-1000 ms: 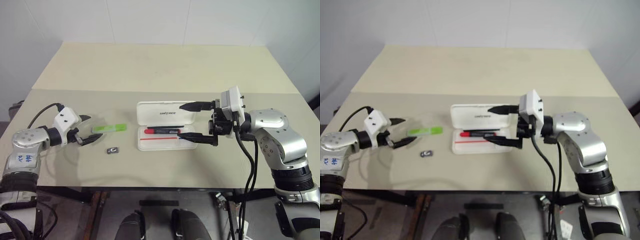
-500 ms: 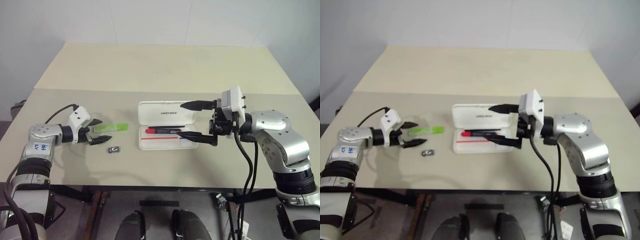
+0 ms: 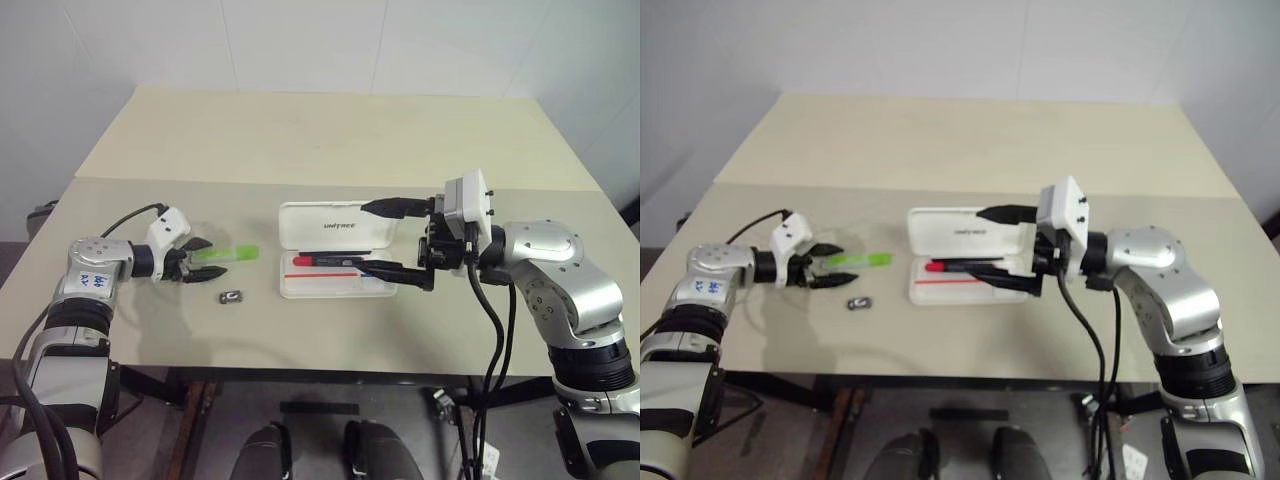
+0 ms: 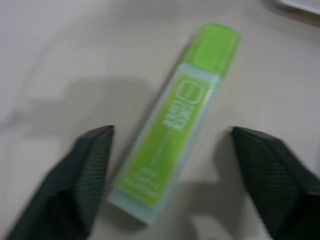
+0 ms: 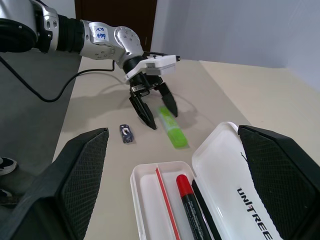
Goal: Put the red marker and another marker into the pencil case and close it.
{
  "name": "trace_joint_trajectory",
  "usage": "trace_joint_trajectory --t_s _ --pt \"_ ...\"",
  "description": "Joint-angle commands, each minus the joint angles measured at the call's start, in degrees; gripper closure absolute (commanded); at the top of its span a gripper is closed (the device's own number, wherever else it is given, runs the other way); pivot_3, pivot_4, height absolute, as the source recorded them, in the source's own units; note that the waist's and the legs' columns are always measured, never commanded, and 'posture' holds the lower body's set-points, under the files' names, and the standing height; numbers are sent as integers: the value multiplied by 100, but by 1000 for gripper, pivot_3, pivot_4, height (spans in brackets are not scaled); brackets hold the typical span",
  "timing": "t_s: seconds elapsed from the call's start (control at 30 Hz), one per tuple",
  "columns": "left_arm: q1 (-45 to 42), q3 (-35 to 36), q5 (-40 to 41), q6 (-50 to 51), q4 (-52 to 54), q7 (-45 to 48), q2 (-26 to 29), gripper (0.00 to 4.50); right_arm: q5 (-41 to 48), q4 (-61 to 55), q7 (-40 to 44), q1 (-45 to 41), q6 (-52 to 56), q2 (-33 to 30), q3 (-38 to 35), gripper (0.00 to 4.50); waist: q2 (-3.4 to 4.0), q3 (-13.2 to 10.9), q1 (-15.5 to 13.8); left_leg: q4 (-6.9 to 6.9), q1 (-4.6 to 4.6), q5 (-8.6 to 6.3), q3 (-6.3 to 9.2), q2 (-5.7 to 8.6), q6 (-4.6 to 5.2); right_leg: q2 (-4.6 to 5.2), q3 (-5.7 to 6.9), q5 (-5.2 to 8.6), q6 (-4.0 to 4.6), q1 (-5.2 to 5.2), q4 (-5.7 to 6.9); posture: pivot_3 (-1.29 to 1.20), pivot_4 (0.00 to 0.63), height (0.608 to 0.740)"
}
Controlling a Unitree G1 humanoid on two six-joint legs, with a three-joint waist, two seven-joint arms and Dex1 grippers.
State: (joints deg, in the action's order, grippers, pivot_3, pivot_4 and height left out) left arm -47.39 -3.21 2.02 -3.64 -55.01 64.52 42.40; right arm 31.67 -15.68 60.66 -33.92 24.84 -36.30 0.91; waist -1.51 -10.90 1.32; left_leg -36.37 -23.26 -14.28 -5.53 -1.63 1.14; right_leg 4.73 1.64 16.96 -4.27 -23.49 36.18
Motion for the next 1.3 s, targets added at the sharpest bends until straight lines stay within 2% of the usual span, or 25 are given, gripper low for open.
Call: trace_joint_trajectory --t_s 0.03,0.2,0.4,0.73,1.03,1.3 --pt "255 -209 -269 51 88 142 68 1878 112 -243 -49 -21 -22 -93 -223 102 3 1 10 4 0 0 0 0 0 1 0 0 0 0 -3 0 150 740" --pt "568 -98 -127 123 600 275 122 3441 105 -203 -22 -59 -29 -106 -192 102 6 3 24 14 2 1 1 -1 -3 1 -2 0 1 -1 -10 0 150 740" --pt "1152 330 200 118 1435 107 153 3439 93 -178 32 -32 -68 -130 -150 102 7 4 42 30 0 -1 -3 -1 -2 2 -6 1 2 -7 -26 0 150 740" --pt "1922 1251 965 -40 2572 -566 -94 3439 39 -42 168 8 -152 -134 -90 102 6 3 30 27 -6 -10 -13 -5 2 17 51 3 5 -11 -27 0 150 740" --pt "2021 1747 1336 -647 3161 -877 -146 3439 -79 221 314 219 -360 -171 -129 102 6 3 28 27 -6 -9 -11 -2 2 27 74 3 5 -10 -28 0 150 740" --pt "2405 1390 1908 6 4666 -142 -57 3439 -52 169 590 603 -481 -547 -342 102 5 3 21 25 -6 -18 -27 6 17 62 143 3 5 -5 -29 0 150 740"
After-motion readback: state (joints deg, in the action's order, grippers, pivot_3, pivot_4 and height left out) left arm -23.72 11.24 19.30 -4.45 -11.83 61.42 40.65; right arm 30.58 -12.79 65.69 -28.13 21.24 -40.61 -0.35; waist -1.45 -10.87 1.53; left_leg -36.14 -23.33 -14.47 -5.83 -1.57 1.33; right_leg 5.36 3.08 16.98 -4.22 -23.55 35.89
